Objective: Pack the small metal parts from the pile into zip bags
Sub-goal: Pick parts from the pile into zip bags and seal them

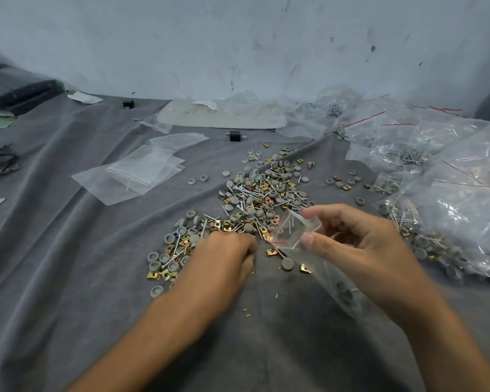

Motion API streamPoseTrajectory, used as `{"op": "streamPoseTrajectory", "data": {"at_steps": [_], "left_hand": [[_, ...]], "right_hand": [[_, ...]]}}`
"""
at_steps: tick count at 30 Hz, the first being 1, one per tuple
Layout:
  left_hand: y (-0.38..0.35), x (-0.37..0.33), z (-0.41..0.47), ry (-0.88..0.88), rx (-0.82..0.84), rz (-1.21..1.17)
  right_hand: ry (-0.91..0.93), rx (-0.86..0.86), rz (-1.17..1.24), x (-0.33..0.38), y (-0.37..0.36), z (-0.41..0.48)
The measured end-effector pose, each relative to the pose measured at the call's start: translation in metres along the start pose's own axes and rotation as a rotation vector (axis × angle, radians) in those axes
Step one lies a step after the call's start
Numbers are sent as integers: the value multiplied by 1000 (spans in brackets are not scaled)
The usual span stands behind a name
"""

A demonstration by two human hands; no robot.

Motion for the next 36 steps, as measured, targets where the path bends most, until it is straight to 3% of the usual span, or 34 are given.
{"op": "streamPoseTrajectory", "data": {"at_steps": [6, 11, 19, 28, 36], "left_hand": [[35, 13, 13, 113, -142, -504], [46, 7, 13, 53, -85, -774], [38, -4, 12, 6, -6, -710], [37, -4, 12, 30, -77, -692], [24, -11, 13, 65, -61, -897]], "right_hand": [[5, 19, -24, 0, -6, 1], [8, 39, -45, 0, -9, 1], [21, 42, -55, 2, -13, 0], [14, 51, -76, 2, -14, -1], [17, 50, -84, 1, -13, -1]]}}
Point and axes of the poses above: each hand's wrist, its own z-axis towards the middle knuckle, its own y-axis out of the back of the hand, x = y × z, the point moved 3 cm from there along z, towards the middle knuckle, and after that the axes turned 2 degrees about -x, right-handed, at the moved point
